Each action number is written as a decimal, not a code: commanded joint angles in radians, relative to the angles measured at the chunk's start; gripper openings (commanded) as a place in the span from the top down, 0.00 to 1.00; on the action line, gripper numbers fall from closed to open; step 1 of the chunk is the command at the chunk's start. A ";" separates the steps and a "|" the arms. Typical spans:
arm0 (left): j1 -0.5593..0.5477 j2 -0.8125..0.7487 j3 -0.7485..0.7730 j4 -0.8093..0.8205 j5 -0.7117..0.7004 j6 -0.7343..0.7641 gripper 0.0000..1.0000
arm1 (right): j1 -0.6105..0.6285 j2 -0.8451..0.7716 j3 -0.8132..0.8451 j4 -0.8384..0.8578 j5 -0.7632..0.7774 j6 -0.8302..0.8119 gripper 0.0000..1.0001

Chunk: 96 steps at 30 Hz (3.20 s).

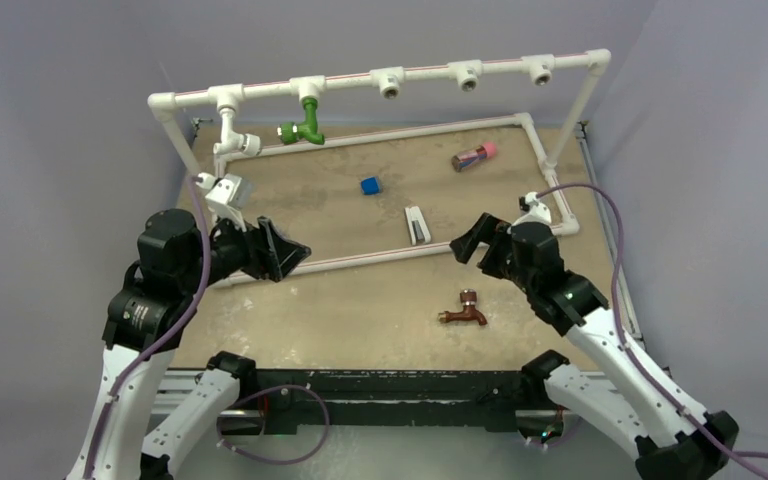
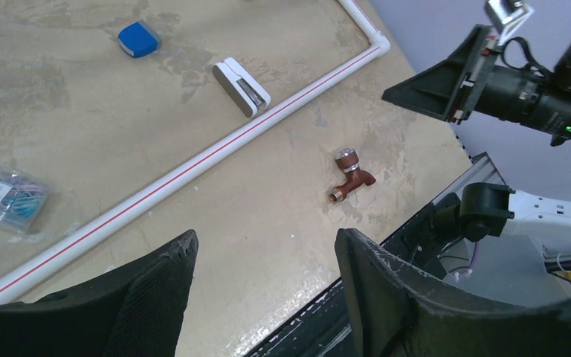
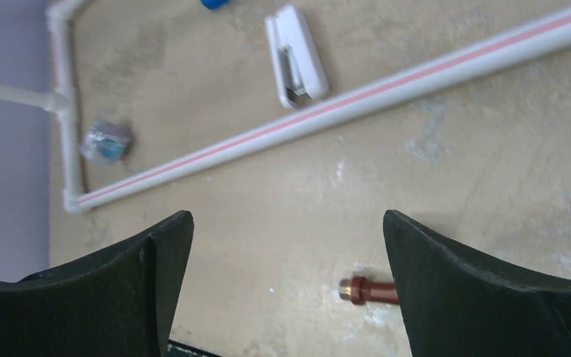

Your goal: Install the water faucets

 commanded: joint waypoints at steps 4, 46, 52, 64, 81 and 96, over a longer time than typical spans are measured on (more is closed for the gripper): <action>-0.004 -0.021 -0.031 0.019 0.045 0.014 0.33 | -0.001 0.110 0.015 -0.208 0.018 0.119 0.02; -0.136 -0.038 -0.094 0.026 0.008 0.061 0.33 | 0.232 0.580 -0.032 -0.222 0.246 0.280 0.20; -0.139 -0.041 -0.097 0.020 0.032 0.053 0.33 | 0.251 0.609 -0.016 -0.214 0.259 0.291 0.44; -0.139 -0.034 -0.089 -0.025 0.024 0.024 0.34 | 0.312 0.618 0.033 -0.201 0.258 0.289 1.00; -0.139 -0.031 -0.217 -0.025 0.031 -0.125 0.32 | 0.505 0.605 0.211 -0.102 0.272 0.246 1.00; -0.139 -0.006 -0.381 0.102 0.170 -0.250 0.37 | 0.602 0.554 0.282 0.107 0.216 0.226 1.00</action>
